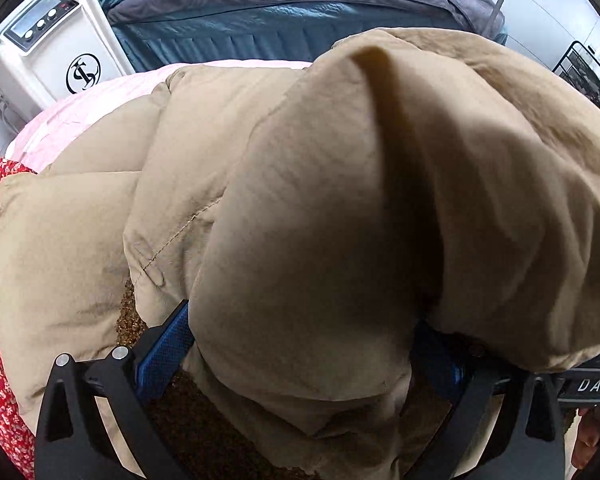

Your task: Fold large clothes

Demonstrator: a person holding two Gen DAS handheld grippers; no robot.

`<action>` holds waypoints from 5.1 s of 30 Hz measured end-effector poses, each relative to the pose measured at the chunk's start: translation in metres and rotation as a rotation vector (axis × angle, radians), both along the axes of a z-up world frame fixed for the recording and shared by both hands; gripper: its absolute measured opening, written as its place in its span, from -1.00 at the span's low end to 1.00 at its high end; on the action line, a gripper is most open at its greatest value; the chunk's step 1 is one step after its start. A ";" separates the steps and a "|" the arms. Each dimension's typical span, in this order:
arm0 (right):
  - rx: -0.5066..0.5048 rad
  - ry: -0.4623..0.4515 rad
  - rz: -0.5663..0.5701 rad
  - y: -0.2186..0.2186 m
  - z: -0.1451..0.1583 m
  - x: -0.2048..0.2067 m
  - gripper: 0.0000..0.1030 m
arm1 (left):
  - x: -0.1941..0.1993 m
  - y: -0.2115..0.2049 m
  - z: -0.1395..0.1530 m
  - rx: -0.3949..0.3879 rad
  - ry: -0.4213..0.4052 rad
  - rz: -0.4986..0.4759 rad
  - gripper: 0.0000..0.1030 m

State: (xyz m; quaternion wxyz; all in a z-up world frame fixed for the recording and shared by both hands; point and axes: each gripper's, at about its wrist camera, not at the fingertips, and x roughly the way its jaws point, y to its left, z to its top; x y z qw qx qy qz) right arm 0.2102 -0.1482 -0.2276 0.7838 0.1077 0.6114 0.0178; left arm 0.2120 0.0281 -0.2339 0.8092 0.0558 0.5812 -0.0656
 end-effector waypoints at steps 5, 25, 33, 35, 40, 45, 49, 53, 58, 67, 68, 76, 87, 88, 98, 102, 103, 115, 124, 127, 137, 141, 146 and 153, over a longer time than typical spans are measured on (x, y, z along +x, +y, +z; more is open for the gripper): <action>-0.012 -0.027 -0.004 0.003 -0.005 -0.008 0.91 | -0.010 -0.006 0.003 0.008 -0.011 -0.015 0.92; 0.014 -0.195 -0.098 -0.036 0.060 -0.178 0.91 | -0.144 0.036 0.087 -0.027 -0.166 -0.099 0.88; -0.079 -0.030 -0.187 -0.078 0.016 -0.263 0.91 | -0.202 0.102 0.063 0.029 -0.057 -0.010 0.87; -0.058 0.005 -0.212 -0.089 0.005 -0.287 0.91 | -0.213 0.122 0.056 0.030 -0.021 0.026 0.87; 0.030 0.028 -0.263 -0.114 -0.002 -0.332 0.91 | -0.239 0.171 0.048 0.035 0.027 0.119 0.87; 0.088 0.029 -0.308 -0.145 -0.003 -0.369 0.91 | -0.255 0.223 0.046 -0.020 0.060 0.220 0.87; 0.160 0.005 -0.360 -0.171 -0.007 -0.383 0.91 | -0.262 0.249 0.046 -0.122 0.077 0.287 0.87; 0.270 0.021 -0.354 -0.182 -0.017 -0.366 0.91 | -0.266 0.247 0.036 -0.216 0.131 0.267 0.87; 0.389 0.092 -0.272 -0.153 -0.040 -0.349 0.91 | -0.275 0.228 0.023 -0.321 0.184 0.232 0.87; 0.488 0.104 -0.174 -0.107 -0.037 -0.340 0.86 | -0.288 0.193 0.000 -0.424 0.251 0.171 0.87; 0.471 0.108 -0.148 -0.101 -0.036 -0.339 0.85 | -0.285 0.192 0.001 -0.426 0.258 0.163 0.86; 0.463 0.089 -0.200 -0.092 -0.030 -0.337 -0.10 | -0.274 0.201 0.006 -0.415 0.290 0.116 0.09; 0.517 0.071 -0.174 -0.081 0.006 -0.367 -0.67 | -0.297 0.207 0.033 -0.374 0.297 -0.009 -0.50; 0.521 0.082 -0.173 -0.085 0.008 -0.375 -0.68 | -0.301 0.211 0.033 -0.387 0.308 0.003 -0.51; 0.592 0.124 -0.226 -0.069 0.015 -0.401 -0.68 | -0.309 0.231 0.049 -0.454 0.336 0.066 -0.55; 0.596 0.028 -0.132 -0.065 0.057 -0.374 -0.68 | -0.280 0.239 0.084 -0.512 0.232 0.050 -0.56; 0.591 -0.001 -0.111 -0.064 0.068 -0.367 -0.68 | -0.268 0.239 0.095 -0.518 0.192 0.044 -0.56; 0.640 -0.220 -0.240 -0.136 0.125 -0.240 -0.70 | -0.133 0.227 0.119 -0.454 0.025 0.103 -0.57; 0.691 -0.123 -0.378 -0.156 0.102 -0.129 -0.70 | -0.039 0.213 0.100 -0.414 0.123 0.193 -0.57; 0.733 -0.062 -0.479 -0.173 0.084 -0.102 -0.70 | -0.017 0.223 0.098 -0.487 0.205 0.227 -0.45; 0.824 0.059 -0.643 -0.199 0.035 -0.038 -0.70 | -0.030 0.266 0.141 -0.714 0.316 0.205 0.11; 0.854 0.084 -0.712 -0.208 0.017 -0.018 -0.70 | -0.053 0.287 0.187 -0.545 0.108 0.240 0.36; 0.919 0.121 -0.827 -0.214 -0.005 -0.007 -0.70 | -0.117 0.228 0.233 -0.482 -0.064 0.027 0.41; 0.906 0.126 -0.810 -0.209 0.004 -0.009 -0.55 | -0.212 0.038 0.166 -0.230 -0.055 -0.401 0.48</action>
